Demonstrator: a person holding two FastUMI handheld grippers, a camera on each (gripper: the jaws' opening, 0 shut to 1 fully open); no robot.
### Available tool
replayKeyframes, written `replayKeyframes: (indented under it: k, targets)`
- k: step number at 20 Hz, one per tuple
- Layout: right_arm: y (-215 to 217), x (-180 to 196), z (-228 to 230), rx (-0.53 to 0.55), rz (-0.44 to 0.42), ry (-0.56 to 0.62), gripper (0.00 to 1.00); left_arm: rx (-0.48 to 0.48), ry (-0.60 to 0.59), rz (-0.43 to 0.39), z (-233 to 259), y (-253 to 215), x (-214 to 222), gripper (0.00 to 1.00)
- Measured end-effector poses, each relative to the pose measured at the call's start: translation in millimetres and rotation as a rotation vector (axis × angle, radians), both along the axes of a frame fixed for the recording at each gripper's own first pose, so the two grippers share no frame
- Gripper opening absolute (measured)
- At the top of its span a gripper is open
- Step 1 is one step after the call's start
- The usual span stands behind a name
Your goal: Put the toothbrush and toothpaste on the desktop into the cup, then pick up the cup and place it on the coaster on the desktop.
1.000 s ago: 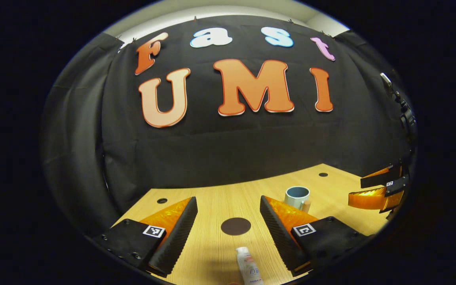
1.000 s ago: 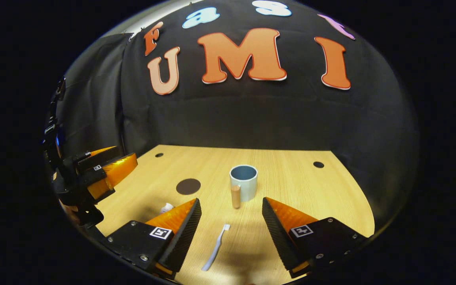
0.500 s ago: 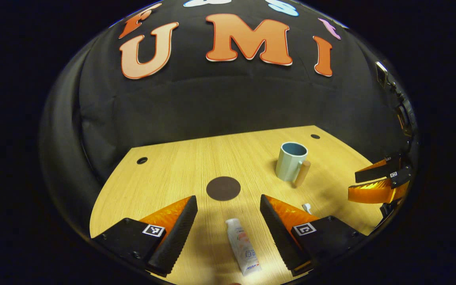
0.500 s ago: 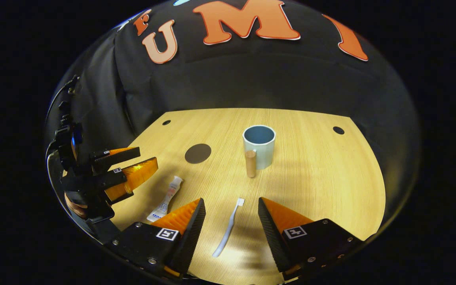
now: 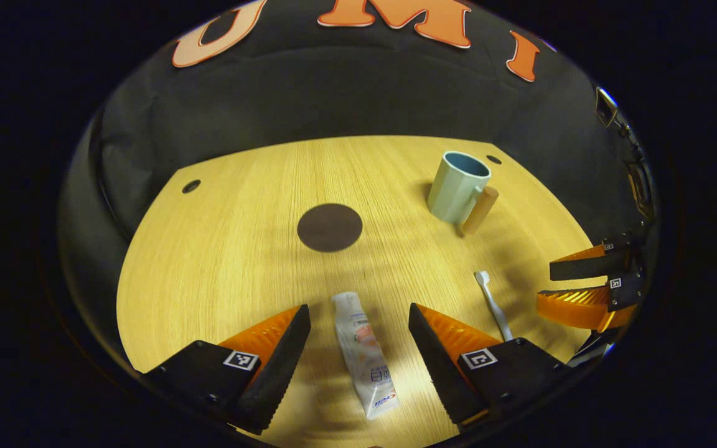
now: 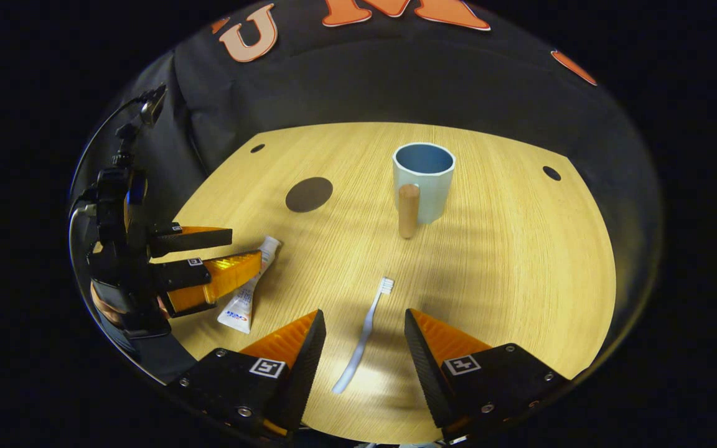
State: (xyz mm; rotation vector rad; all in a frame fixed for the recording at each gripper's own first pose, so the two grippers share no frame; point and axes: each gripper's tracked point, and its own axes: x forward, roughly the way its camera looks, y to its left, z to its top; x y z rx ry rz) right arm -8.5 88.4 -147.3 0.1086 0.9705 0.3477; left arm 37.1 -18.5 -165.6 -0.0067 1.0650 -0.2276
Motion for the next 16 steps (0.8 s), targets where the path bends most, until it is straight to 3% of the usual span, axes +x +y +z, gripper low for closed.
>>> replayKeyframes:
  k: [4,5,6,7,8,10,13,14,16]
  targets:
    - [3,-1,-7,-0.010,0.022,0.059,0.78,-0.003,0.123,0.004,-10,-4,1,1.00]
    - [4,0,-11,-0.012,0.024,0.074,0.77,-0.001,0.161,0.004,-14,-4,0,0.93]
    - [6,-1,-16,-0.017,0.025,0.089,0.77,-0.003,0.197,0.008,-15,-2,1,0.95]
    - [7,-2,-20,-0.023,0.028,0.104,0.77,0.003,0.236,0.010,-19,-1,-2,0.90]
    - [7,-2,-22,-0.031,0.030,0.117,0.77,0.006,0.268,0.017,-25,-3,-7,0.93]
    - [9,-2,-26,-0.042,0.040,0.134,0.77,0.031,0.294,0.023,-35,-2,-11,0.83]
    - [12,-2,-35,-0.040,0.036,0.156,0.76,0.042,0.292,0.037,-32,3,-7,0.52]
    - [12,-3,-39,-0.042,0.037,0.165,0.77,0.044,0.289,0.033,-30,4,-6,0.51]
    - [12,-3,-42,-0.053,0.032,0.181,0.76,0.026,0.291,0.059,-34,7,-6,0.37]
